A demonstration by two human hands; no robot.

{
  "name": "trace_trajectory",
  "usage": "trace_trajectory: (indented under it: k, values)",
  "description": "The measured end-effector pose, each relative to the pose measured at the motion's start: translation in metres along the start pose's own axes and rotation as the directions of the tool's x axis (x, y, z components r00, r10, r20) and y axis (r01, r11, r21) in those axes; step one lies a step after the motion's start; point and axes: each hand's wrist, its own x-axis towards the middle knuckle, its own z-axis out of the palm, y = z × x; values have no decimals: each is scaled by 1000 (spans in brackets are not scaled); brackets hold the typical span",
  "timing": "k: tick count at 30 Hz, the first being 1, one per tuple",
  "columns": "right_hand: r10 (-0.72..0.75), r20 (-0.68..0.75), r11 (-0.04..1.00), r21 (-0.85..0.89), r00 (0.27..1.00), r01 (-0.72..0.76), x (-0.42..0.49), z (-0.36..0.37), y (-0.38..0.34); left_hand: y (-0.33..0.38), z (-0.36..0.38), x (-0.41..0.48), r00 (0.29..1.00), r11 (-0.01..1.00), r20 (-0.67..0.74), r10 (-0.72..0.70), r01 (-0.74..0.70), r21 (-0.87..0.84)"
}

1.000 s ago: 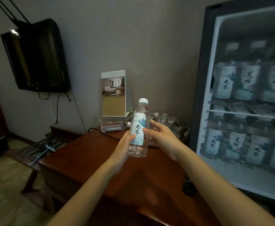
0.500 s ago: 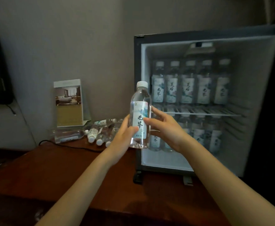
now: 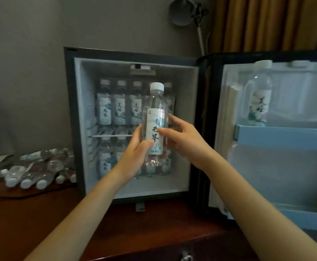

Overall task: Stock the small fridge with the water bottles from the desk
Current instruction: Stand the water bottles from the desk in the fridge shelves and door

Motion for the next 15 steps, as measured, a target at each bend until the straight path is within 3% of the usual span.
trace_trajectory:
  k: [8, 15]
  values:
    - [-95, -146, 987, -145, 985, 74, -41, -64, -41, 28, 77, 22, 977, 982, 128, 173, -162, -97]
    - [-195, -346, 971, -200, 918, 131, -76, -115, -82, 60, 148, 43, 920, 945, 221, 324, -304, -119]
